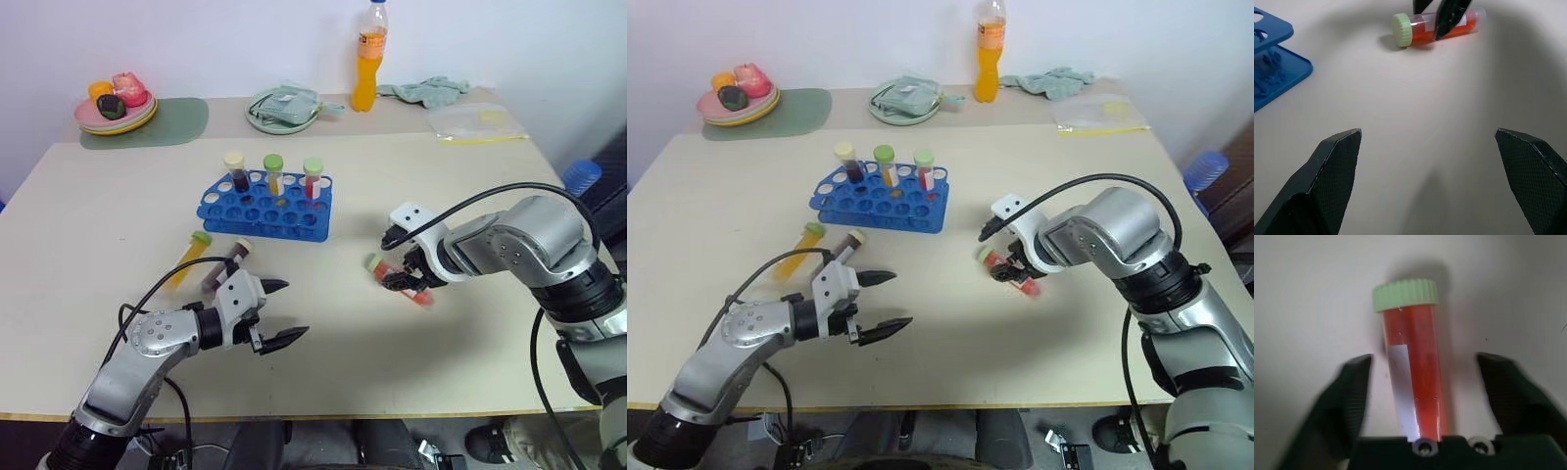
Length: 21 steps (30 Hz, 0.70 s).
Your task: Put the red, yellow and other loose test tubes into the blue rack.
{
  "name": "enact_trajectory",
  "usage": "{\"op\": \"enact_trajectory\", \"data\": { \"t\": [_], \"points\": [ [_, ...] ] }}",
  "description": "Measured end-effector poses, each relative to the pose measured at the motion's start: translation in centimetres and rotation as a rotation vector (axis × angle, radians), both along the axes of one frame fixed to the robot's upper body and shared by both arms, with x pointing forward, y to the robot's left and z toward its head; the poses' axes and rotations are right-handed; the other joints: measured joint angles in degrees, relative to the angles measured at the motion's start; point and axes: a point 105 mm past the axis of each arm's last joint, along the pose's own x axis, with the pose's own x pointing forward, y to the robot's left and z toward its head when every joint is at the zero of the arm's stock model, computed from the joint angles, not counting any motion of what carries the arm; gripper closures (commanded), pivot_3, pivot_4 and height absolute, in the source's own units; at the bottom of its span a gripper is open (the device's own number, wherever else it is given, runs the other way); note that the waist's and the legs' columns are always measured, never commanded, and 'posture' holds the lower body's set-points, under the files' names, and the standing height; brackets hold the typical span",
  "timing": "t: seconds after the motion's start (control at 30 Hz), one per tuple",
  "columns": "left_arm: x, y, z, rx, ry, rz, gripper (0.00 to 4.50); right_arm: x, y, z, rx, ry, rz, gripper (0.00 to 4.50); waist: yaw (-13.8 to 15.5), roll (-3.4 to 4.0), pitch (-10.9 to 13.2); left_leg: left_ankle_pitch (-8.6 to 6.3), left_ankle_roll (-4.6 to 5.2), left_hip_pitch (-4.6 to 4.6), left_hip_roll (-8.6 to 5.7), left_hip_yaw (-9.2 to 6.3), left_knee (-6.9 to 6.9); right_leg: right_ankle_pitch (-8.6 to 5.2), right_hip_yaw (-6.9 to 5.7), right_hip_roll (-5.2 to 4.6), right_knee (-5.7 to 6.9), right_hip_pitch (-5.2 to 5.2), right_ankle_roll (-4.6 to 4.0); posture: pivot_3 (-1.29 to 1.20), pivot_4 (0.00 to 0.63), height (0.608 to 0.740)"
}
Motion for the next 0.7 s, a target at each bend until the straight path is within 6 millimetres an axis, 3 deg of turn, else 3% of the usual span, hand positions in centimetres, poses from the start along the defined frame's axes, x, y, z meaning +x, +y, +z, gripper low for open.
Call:
{"op": "enact_trajectory", "data": {
  "t": [0.1,0.23,0.33,0.5,0.7],
  "points": [
    [0.0,0.1,-0.1,0.005,-0.001,0.008,0.00,0.0,0.1,0.0,0.002,0.002,0.004,3.73,0.1,0.00,0.0,0.00,0.00,0.00,0.00,0.00,0.01,0.00,0.00,0.00,0.00,0.02,0.00,0.00,0.150,0.740],
    [0.3,0.1,0.1,0.000,-0.014,0.026,0.00,-0.1,0.4,0.2,0.026,0.007,0.017,3.79,0.1,0.00,0.0,0.00,0.00,0.00,0.00,0.00,0.01,0.00,0.00,0.00,0.00,0.01,0.00,0.00,0.150,0.740],
    [0.4,0.1,0.2,0.000,-0.018,0.028,0.00,-0.4,2.2,2.3,0.143,-0.078,0.094,3.79,0.0,0.02,0.0,0.00,0.00,0.00,0.00,-0.01,-0.03,0.00,0.00,0.01,0.00,-0.02,0.00,0.00,0.150,0.740],
    [1.2,1.1,0.8,-0.020,-0.046,0.106,0.00,-0.7,6.6,7.5,0.495,-0.525,0.324,3.79,0.2,-0.01,0.0,-0.01,0.01,0.00,0.00,0.02,0.01,0.02,-0.03,0.02,-0.02,0.05,0.04,0.00,0.150,0.740],
    [5.0,5.1,2.6,-0.145,-0.130,0.423,0.00,0.7,9.1,10.0,0.943,-0.752,0.169,3.79,-0.2,-0.02,0.0,0.05,-0.09,0.11,0.02,-0.03,0.03,0.08,0.04,0.07,0.22,-0.02,0.03,0.00,0.150,0.740]
  ]
}}
